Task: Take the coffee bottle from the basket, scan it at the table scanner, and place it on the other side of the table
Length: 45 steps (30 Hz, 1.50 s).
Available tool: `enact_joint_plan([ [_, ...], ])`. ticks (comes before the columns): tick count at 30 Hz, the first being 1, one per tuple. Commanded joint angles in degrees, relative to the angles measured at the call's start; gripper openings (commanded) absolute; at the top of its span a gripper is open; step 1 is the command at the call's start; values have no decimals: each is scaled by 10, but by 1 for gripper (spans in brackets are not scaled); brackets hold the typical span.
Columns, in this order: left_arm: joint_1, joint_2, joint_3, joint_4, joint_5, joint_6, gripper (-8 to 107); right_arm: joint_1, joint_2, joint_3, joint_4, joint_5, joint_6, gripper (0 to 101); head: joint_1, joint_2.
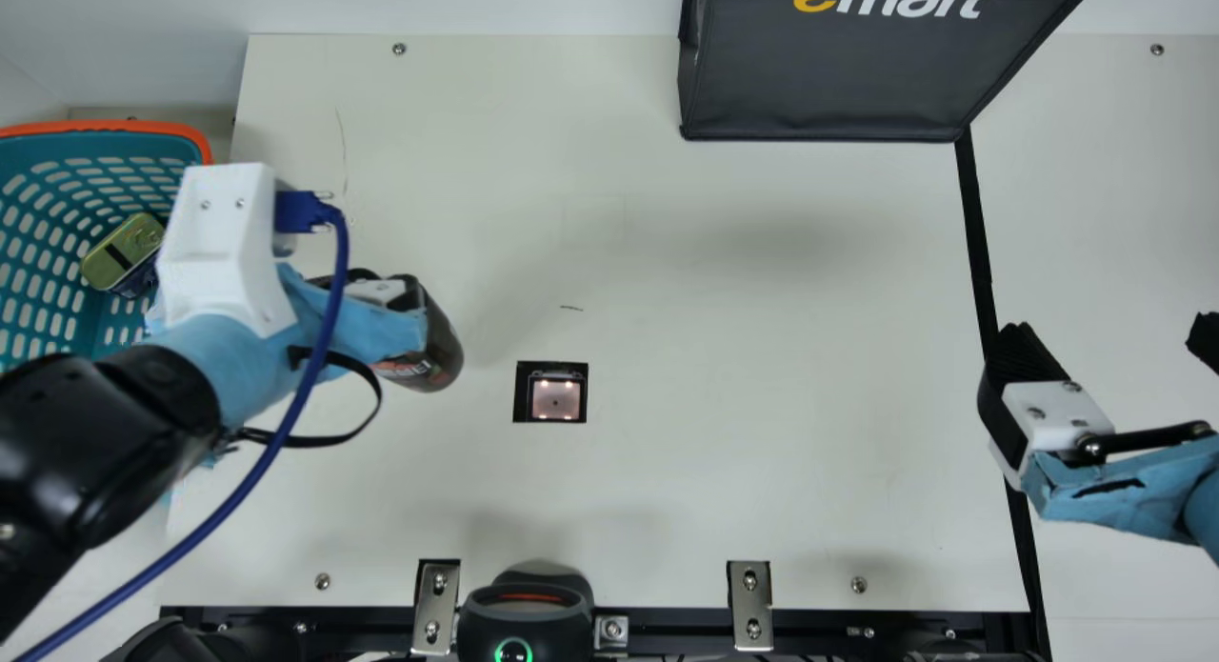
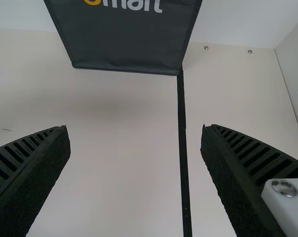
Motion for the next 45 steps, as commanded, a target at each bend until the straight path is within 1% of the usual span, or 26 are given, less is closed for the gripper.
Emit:
enact_joint_plan([
  [1, -43, 7, -4, 16, 5, -52, -8, 0, 0, 0, 0, 0, 0, 95, -17, 1],
  [6, -104, 27, -15, 42, 19, -117, -8, 0, 0, 0, 0, 0, 0, 95, -17, 1],
  [12, -163, 43, -21, 58, 35, -173, -8, 0, 0, 0, 0, 0, 0, 95, -17, 1],
  [21, -221, 56, -15, 63, 48, -220, -8, 0, 0, 0, 0, 0, 0, 95, -17, 1],
  [28, -254, 64, -11, 67, 56, -251, -8, 0, 0, 0, 0, 0, 0, 95, -17, 1],
  [36, -275, 70, -16, 66, 60, -265, -8, 0, 0, 0, 0, 0, 0, 95, -17, 1],
  [45, -285, 62, -12, 58, 33, -217, -8, 0, 0, 0, 0, 0, 0, 95, -17, 1],
])
